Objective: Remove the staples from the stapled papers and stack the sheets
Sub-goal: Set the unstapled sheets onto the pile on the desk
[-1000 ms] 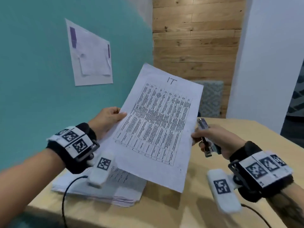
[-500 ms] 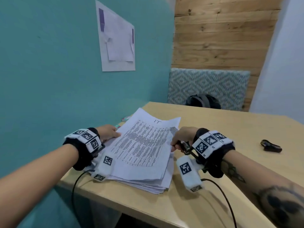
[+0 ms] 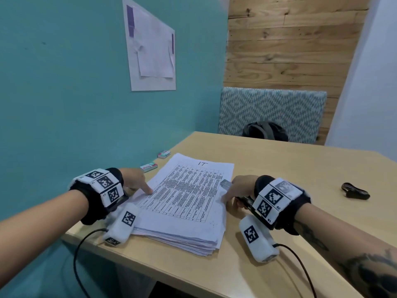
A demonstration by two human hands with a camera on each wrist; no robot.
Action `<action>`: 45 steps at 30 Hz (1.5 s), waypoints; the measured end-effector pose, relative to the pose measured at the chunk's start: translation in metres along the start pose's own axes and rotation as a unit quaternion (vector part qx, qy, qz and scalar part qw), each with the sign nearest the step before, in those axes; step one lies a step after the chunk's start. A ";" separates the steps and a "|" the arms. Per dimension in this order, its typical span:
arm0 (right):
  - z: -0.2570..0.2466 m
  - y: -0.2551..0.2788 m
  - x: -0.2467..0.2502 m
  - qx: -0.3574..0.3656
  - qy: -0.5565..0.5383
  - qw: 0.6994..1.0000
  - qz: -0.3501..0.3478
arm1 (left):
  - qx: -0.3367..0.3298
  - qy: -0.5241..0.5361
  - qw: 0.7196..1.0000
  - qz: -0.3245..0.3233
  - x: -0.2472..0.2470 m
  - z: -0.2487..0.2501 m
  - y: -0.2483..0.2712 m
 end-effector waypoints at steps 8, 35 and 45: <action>0.008 0.008 -0.007 0.010 -0.032 0.999 -0.027 | -0.019 0.022 0.998 -0.056 -0.019 0.017 0.008; 0.133 0.096 0.059 -0.089 0.117 0.978 0.145 | -0.202 -0.050 0.955 -0.209 -0.119 0.211 0.078; 0.090 0.041 0.024 -0.062 0.164 0.985 0.013 | -0.193 -0.105 0.956 -0.193 -0.119 0.211 0.083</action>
Point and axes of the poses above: each hand's wrist, its own y-axis away from the middle knuckle, its own x-axis out of the back of the hand, z = x × y, the point moved 8 cm from there along -y, towards the middle knuckle, and after that the axes turned 2 degrees about -z, right-handed, at the moved point
